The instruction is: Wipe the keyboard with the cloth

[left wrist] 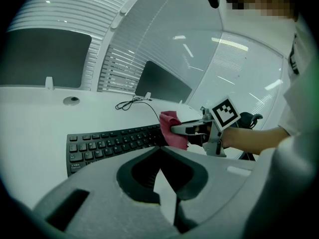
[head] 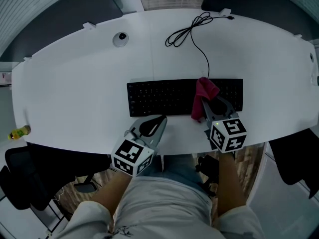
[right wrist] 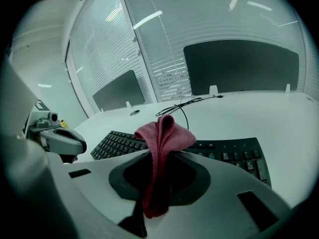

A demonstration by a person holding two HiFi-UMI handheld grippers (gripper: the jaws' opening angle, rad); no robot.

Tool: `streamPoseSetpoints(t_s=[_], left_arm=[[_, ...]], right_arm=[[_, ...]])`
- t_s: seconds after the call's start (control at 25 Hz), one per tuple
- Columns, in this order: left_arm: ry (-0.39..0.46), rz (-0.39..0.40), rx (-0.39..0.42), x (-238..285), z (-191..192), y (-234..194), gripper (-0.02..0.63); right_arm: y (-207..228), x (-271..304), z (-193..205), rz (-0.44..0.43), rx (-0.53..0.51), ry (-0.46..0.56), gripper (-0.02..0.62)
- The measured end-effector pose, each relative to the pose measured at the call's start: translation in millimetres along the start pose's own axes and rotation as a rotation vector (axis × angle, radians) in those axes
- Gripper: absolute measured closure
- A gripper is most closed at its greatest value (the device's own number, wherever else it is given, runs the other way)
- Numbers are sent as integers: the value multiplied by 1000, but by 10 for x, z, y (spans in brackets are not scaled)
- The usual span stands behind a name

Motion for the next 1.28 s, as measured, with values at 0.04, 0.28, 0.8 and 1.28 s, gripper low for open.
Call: streamPoseSetpoints(t_s=[0.04,0.28,0.8,1.28], left_arm=[[0,2,1,23,-8,17,595],[-4,11,9,140,-54,113,595],[-15,48,28,398,-160,331,595],[-18,57,39,536,-237,428,595]], right_arm=[[32,-13,-2,2,1,1,532],[228,-119,-20,19,13,11,532],[632,-340,-42,60,51,37,532],[1033,-561,-91,125,89,75,532]])
Point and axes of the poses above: the fingertips, and each gripper's own axes: x forward along the fingers, y to its right, z out of its underside, the point moved 2 cm from there along -x, backward along the fingers, and after that the axes turned 14 degrees about x, right-handed, at the moved point
